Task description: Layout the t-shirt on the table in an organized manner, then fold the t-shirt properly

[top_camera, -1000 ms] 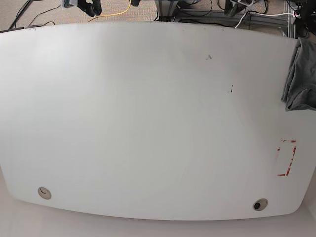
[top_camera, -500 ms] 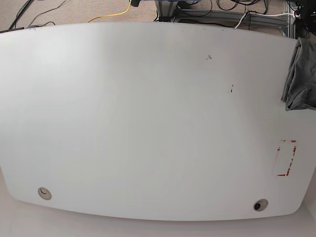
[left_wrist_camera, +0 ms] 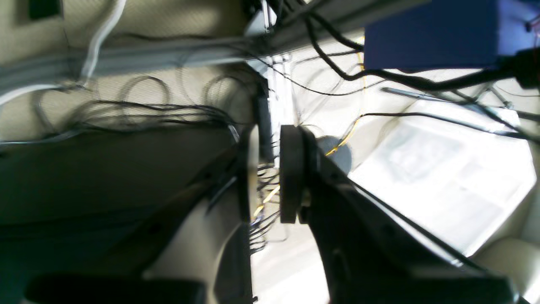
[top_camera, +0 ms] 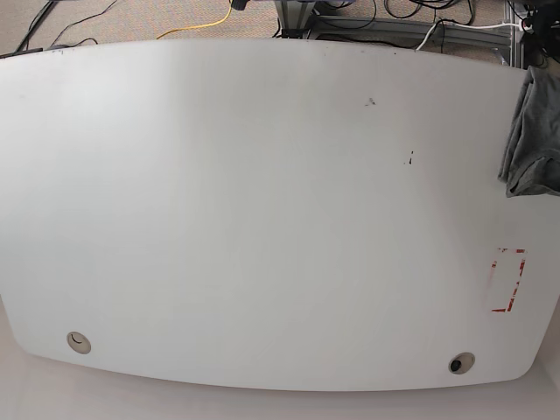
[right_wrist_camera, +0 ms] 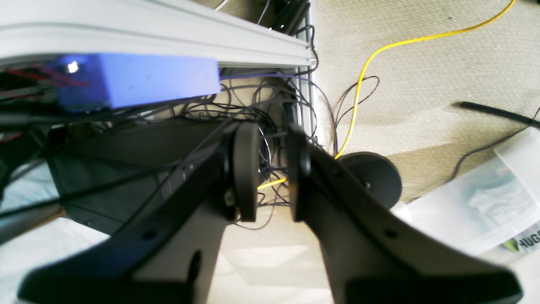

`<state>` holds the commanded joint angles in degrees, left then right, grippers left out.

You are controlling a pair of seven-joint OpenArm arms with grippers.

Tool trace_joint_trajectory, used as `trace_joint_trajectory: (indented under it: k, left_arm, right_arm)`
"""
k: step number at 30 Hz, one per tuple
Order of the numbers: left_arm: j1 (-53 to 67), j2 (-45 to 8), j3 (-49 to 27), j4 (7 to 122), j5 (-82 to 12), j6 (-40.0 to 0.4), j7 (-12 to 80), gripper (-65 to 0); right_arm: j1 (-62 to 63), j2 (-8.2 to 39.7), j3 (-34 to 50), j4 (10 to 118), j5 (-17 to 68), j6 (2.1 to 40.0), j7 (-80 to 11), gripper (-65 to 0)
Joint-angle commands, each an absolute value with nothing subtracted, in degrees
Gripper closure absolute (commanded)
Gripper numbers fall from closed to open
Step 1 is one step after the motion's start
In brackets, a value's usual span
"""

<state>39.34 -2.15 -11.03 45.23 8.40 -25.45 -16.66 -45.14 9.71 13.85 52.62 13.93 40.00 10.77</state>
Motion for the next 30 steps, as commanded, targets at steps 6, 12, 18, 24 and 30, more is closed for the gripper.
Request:
trace_joint_trajectory:
  k: [6, 12, 18, 24, 30]
  left_arm:
    - [30.46, -3.56, -11.03, 30.55, 8.48, -25.36, -16.66, -8.3]
    - [22.46, -4.88, -11.12, 17.54, 8.31, -24.13, -16.66, -8.3]
    - [17.54, -6.46, -10.95, 11.56, 8.48, -17.89, -16.75, -8.6]
    - [13.14, -6.55, -10.95, 4.79, 8.48, -16.92, -16.75, -8.6]
    - [10.24, -6.46, -10.95, 1.19, 8.48, -16.84, -16.66, -8.6]
  right_arm:
    - [-38.55, 10.68, 10.42, 43.38, 13.85, 38.99, 13.58, -10.8]
    - [-32.13, 11.47, 5.67, 34.24, 13.85, 34.51, 15.34, -10.8]
    - [-26.68, 11.47, 2.42, 27.3, 13.93, 32.04, 16.13, -10.8]
    - [-22.99, 11.3, 0.4, 22.29, 13.93, 29.85, 16.13, -10.9]
    - [-20.44, 11.03, -1.36, 19.38, 13.93, 28.26, 16.04, -10.9]
